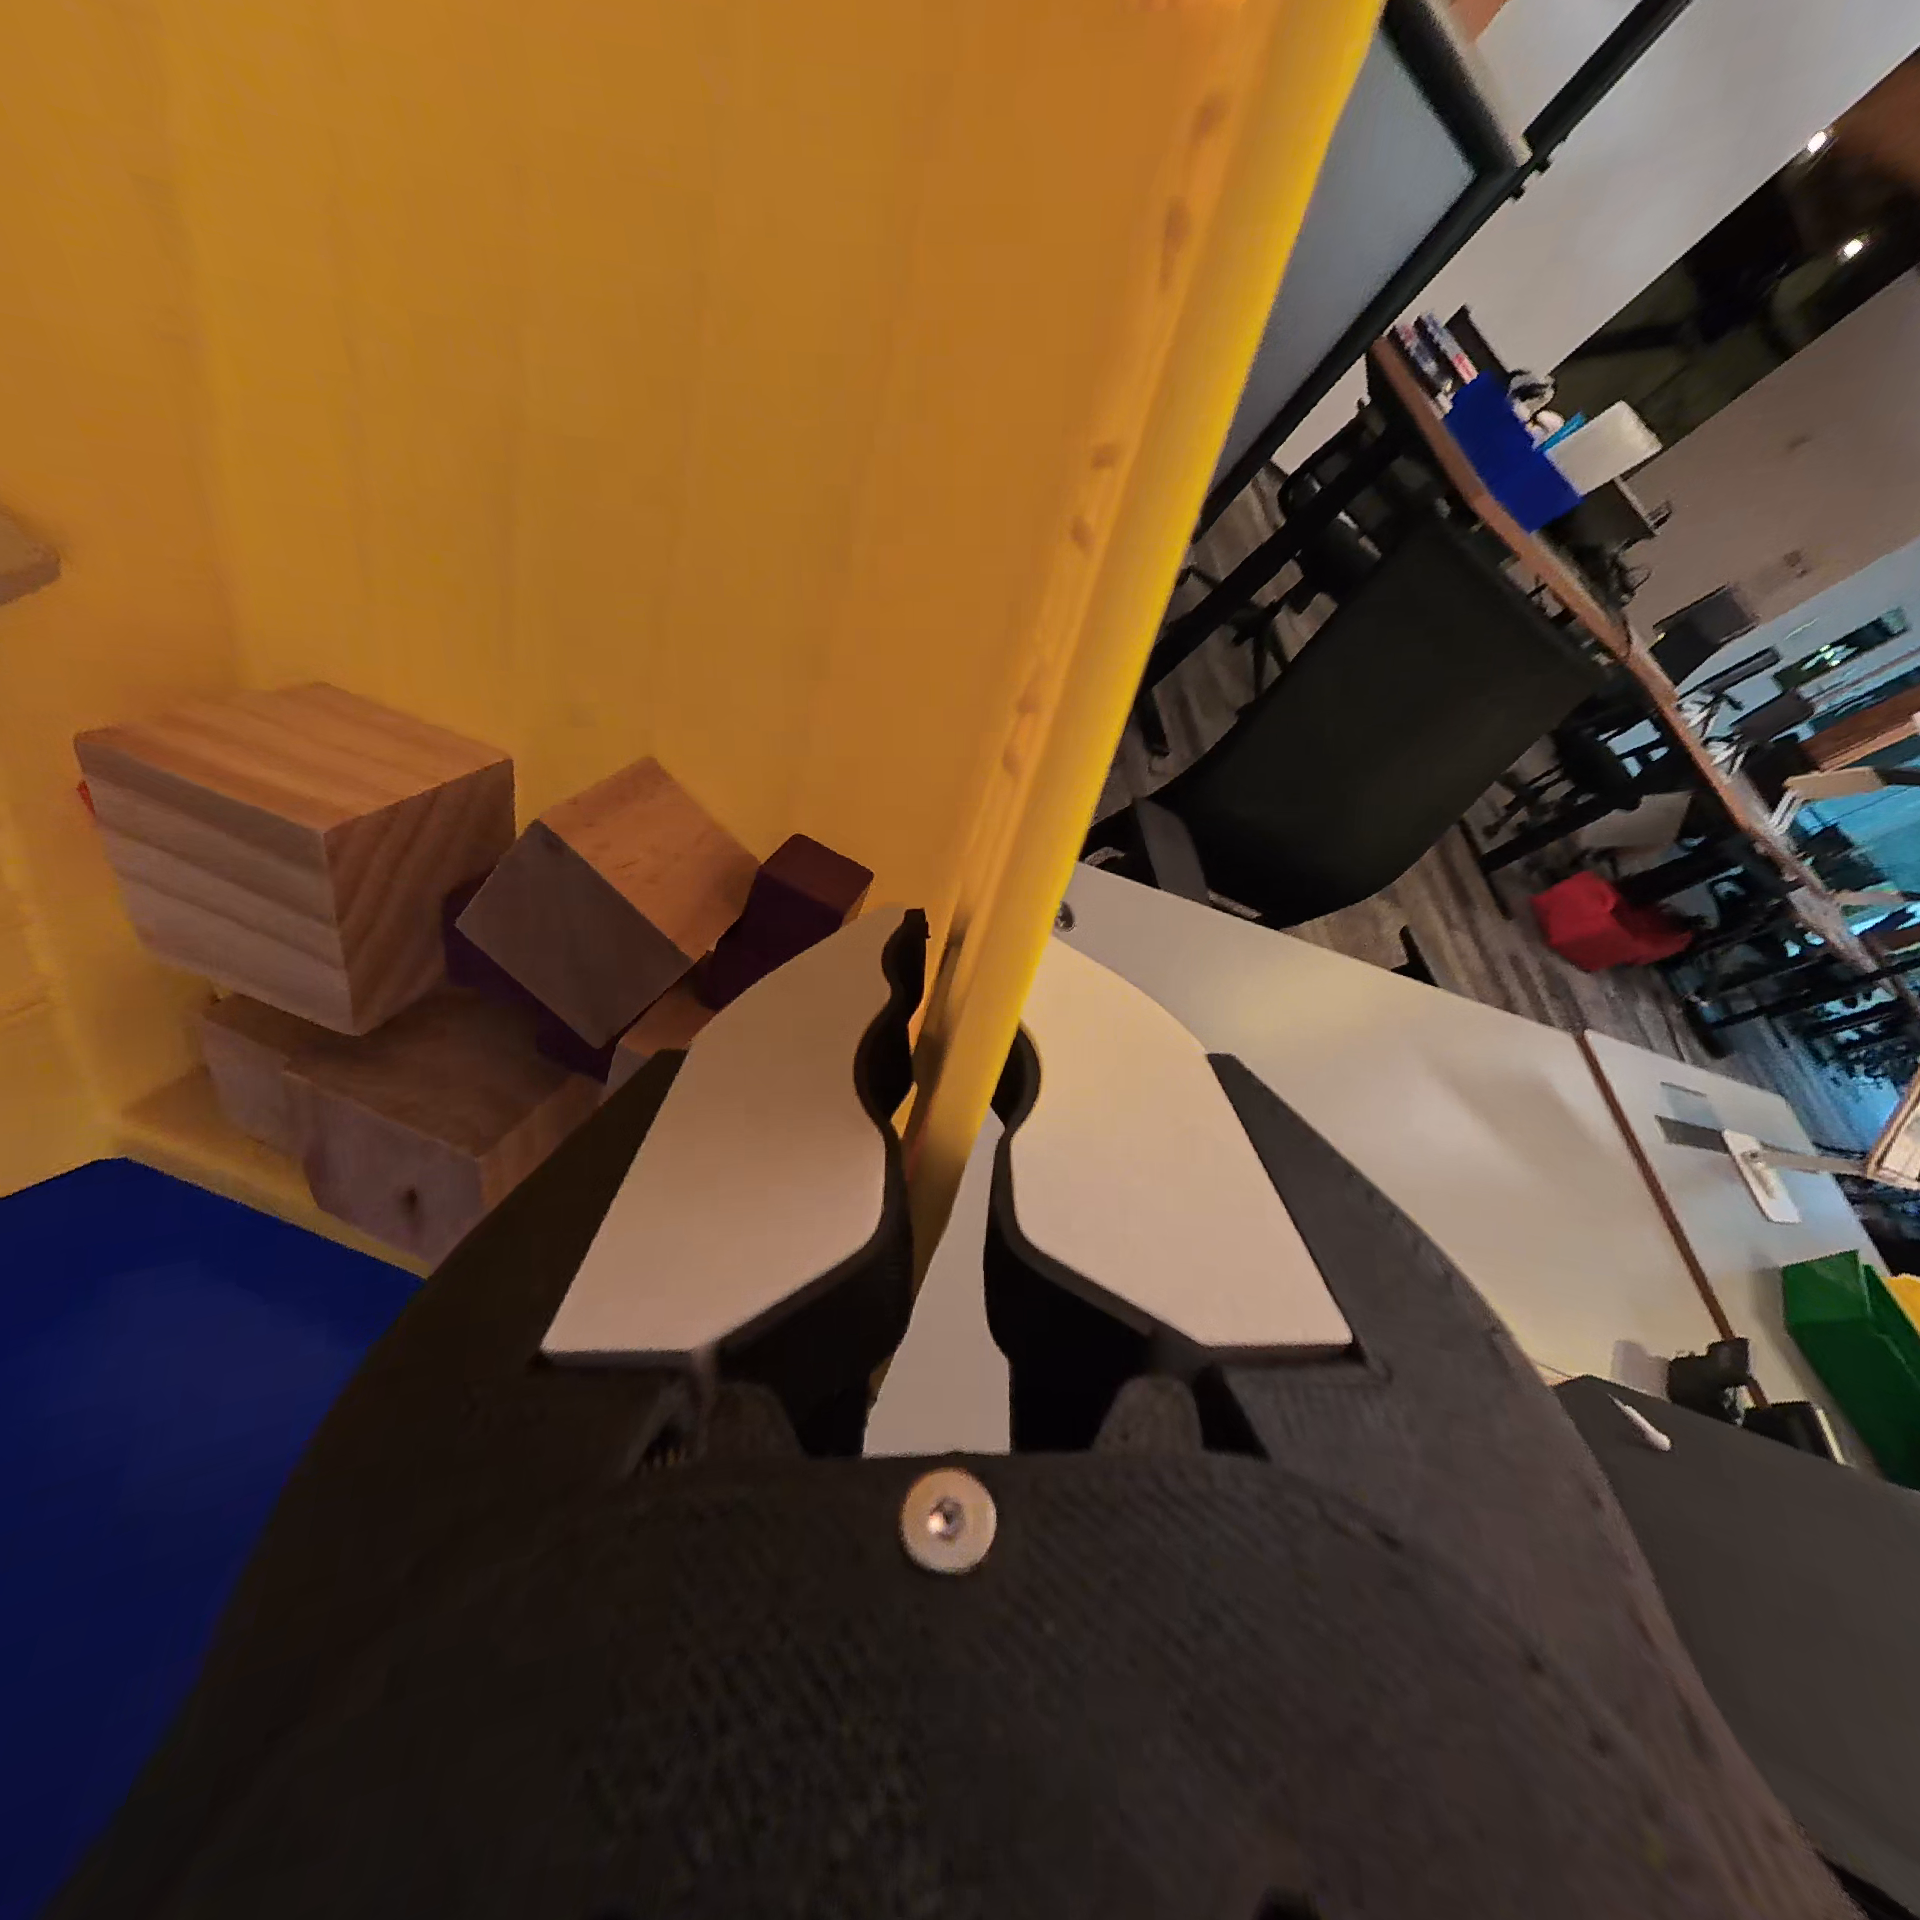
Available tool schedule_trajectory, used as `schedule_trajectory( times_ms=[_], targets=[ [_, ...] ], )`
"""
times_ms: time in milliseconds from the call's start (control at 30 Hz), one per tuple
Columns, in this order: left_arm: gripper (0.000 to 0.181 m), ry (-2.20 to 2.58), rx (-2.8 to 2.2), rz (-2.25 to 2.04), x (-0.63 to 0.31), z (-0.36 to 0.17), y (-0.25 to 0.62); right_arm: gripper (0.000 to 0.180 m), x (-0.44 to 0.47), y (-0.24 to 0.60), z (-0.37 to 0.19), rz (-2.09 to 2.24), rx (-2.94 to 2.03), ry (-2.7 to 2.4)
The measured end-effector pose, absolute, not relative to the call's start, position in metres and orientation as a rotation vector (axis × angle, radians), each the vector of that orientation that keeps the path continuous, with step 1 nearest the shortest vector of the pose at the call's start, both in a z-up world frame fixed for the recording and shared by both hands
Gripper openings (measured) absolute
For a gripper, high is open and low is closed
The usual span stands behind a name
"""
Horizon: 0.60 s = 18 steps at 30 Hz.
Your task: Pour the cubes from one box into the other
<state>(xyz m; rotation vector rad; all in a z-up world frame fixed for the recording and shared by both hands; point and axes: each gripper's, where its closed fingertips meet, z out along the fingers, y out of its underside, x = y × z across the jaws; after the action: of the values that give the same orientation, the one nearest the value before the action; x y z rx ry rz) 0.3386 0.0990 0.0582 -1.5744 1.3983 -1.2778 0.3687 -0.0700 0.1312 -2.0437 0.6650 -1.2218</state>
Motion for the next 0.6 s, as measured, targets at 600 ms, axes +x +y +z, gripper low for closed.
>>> schedule_trajectory(
  times_ms=[600],
  targets=[
    [0.007, 1.297, -1.500, -1.355, 0.331, 0.069, 0.107, 0.008, 0.354, -0.060, 0.149, -1.371, -1.935, 0.587]
  ],
)
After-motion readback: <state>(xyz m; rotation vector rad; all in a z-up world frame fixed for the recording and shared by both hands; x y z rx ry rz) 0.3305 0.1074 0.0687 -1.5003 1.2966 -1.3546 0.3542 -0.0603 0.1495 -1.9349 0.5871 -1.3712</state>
